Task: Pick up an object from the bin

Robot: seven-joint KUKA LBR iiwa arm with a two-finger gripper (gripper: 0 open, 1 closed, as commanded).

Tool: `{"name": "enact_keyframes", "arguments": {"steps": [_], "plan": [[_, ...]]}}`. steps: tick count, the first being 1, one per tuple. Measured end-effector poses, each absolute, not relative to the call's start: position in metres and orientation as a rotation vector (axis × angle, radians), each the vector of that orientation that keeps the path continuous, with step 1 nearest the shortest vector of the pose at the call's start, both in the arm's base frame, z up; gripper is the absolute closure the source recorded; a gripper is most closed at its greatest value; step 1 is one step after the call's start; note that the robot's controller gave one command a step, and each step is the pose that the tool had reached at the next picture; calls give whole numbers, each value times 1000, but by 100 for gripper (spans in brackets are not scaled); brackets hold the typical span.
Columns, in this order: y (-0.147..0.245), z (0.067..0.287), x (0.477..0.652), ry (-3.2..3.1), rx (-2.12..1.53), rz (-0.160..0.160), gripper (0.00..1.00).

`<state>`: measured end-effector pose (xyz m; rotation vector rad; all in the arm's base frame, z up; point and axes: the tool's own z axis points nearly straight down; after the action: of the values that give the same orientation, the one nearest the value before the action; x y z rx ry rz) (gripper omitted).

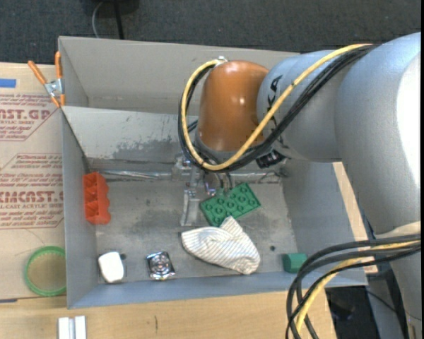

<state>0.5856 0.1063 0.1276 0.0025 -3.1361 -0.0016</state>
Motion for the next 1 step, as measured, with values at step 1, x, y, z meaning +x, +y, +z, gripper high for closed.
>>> {"name": "enact_keyframes", "arguments": {"steps": [1], "plan": [[106,132,587,-3142,1,-3,0]]}}
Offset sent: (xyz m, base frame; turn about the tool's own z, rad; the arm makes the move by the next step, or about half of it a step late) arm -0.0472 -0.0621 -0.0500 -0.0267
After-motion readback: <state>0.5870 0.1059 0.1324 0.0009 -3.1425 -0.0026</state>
